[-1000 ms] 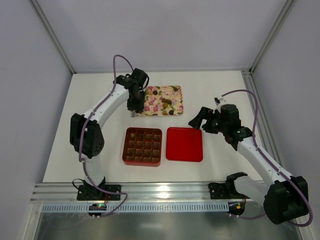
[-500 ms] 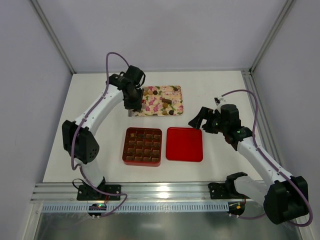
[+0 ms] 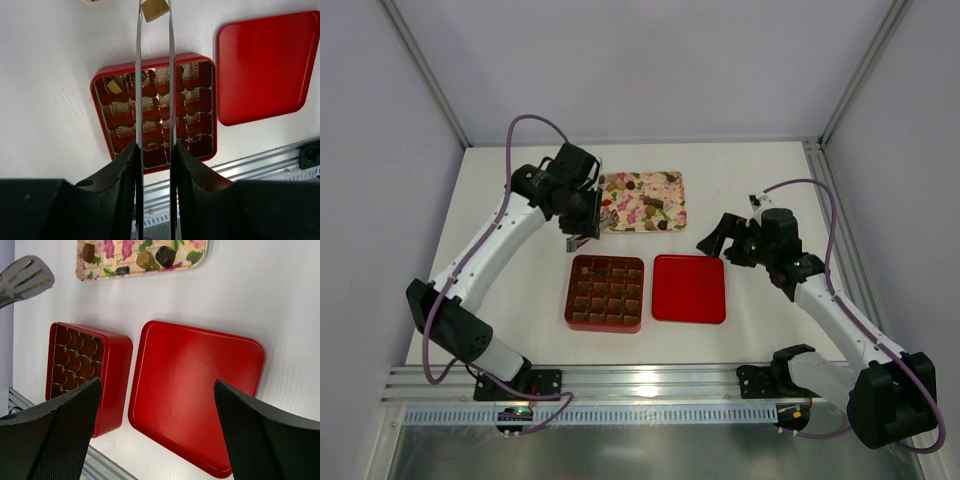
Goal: Pack the chocolate
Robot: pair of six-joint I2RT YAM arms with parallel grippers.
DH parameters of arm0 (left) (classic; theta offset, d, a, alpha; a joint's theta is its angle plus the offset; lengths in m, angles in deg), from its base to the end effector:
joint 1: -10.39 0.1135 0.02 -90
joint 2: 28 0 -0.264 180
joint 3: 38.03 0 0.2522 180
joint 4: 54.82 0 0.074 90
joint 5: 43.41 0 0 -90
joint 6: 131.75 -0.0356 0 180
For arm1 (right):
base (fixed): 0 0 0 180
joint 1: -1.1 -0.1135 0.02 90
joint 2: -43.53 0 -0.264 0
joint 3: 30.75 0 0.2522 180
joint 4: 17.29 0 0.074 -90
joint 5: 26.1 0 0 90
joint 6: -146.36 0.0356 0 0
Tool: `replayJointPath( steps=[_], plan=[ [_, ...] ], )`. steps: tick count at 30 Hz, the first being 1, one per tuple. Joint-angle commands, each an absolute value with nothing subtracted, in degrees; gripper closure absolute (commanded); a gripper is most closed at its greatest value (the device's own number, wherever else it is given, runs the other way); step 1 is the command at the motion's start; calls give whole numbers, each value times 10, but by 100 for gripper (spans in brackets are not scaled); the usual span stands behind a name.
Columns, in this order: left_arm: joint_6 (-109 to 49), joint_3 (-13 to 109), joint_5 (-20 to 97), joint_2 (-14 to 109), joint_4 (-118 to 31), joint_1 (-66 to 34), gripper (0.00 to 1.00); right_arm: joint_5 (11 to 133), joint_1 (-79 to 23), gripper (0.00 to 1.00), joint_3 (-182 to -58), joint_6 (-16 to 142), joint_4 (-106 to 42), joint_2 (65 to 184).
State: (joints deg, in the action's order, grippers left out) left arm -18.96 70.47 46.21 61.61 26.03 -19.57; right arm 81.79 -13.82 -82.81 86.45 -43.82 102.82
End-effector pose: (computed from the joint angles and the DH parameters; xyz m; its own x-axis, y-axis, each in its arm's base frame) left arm 0.2670 -0.1542 0.3624 -0.8995 0.0714 -0.4311 0.1667 0.9680 -0.1875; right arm 0.2147 0.0685 0.2488 -0.7112 0.3043 -0.6337 -0.1563 0.8105 0.5645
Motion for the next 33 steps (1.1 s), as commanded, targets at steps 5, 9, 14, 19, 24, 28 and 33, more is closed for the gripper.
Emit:
replayJointPath(
  steps=[5, 9, 14, 19, 24, 28, 33],
  plan=[
    [-153, 637, 451, 527, 272, -246, 67, 804, -141, 7, -831, 872, -411, 1020],
    [-132, 585, 453, 494, 264, -271, 67, 802, -141, 7, -825, 874, -412, 1015],
    [-115, 551, 459, 475, 251, -296, 67, 801, -141, 7, -824, 872, -417, 1011],
    [-104, 536, 480, 475, 242, -312, 66, 800, -141, 7, -823, 871, -417, 1009],
    [-103, 536, 495, 481, 241, -315, 65, 800, -141, 7, -822, 871, -417, 1010],
    [-105, 533, 499, 485, 240, -315, 65, 802, -142, 7, -821, 871, -415, 1012],
    [-106, 526, 498, 486, 236, -315, 64, 802, -141, 7, -821, 871, -415, 1012]
  ],
)
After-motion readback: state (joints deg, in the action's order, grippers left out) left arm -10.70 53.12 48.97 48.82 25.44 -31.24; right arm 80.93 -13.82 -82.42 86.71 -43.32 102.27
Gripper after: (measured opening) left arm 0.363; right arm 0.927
